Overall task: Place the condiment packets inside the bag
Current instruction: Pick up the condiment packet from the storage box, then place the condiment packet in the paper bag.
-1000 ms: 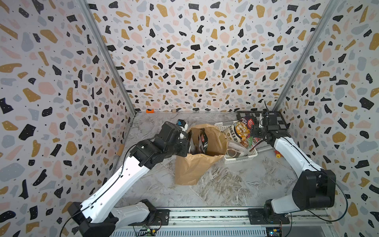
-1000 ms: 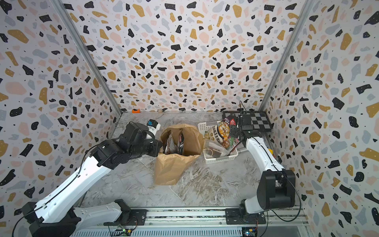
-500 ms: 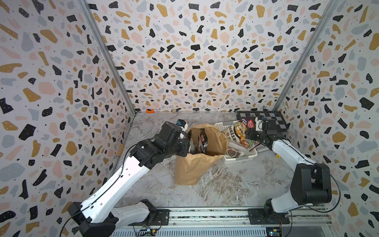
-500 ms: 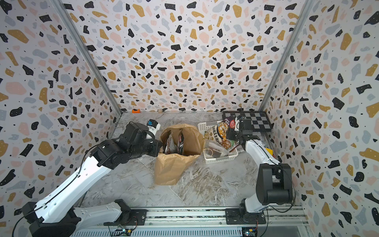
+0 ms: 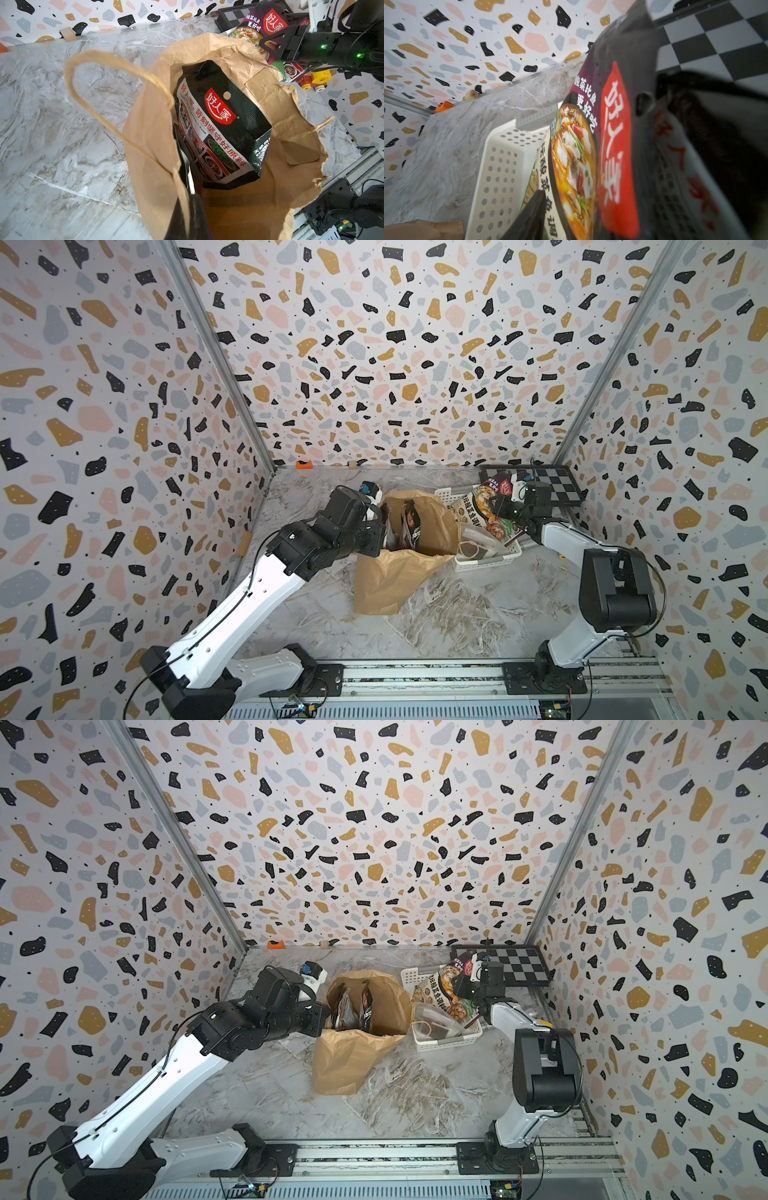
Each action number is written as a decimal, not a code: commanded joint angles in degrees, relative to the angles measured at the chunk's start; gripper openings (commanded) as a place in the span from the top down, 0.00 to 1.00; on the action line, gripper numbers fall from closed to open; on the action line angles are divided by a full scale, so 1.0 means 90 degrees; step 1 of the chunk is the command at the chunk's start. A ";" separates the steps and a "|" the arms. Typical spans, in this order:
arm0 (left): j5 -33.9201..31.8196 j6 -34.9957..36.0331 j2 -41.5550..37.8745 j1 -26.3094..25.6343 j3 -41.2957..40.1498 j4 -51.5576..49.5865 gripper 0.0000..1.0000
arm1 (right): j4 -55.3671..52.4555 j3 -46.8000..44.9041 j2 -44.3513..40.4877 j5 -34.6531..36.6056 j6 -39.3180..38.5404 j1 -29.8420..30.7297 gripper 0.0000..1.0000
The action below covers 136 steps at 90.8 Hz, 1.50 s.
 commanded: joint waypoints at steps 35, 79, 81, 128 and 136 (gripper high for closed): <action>-0.0279 0.0103 -0.0101 -0.0020 -0.0046 0.0312 1.00 | 0.0344 0.0287 -0.0684 -0.0340 -0.0139 0.0016 1.00; -0.0337 0.0012 -0.0329 -0.0020 -0.0221 0.0571 1.00 | -0.2477 0.1456 -0.3853 -0.1562 0.0005 0.0669 1.00; -0.0323 0.0005 -0.0322 -0.0020 -0.0221 0.0573 1.00 | -0.2494 0.1514 -0.3946 -0.1709 0.0062 0.0745 1.00; -0.0242 -0.0064 -0.0357 -0.0022 -0.0192 0.0570 0.95 | 0.1375 0.1360 -0.3710 -0.3302 0.3206 0.2850 1.00; -0.0217 -0.0067 -0.0354 -0.0021 -0.0183 0.0579 0.95 | 0.1721 0.1391 -0.3417 -0.3266 0.3497 0.3011 1.00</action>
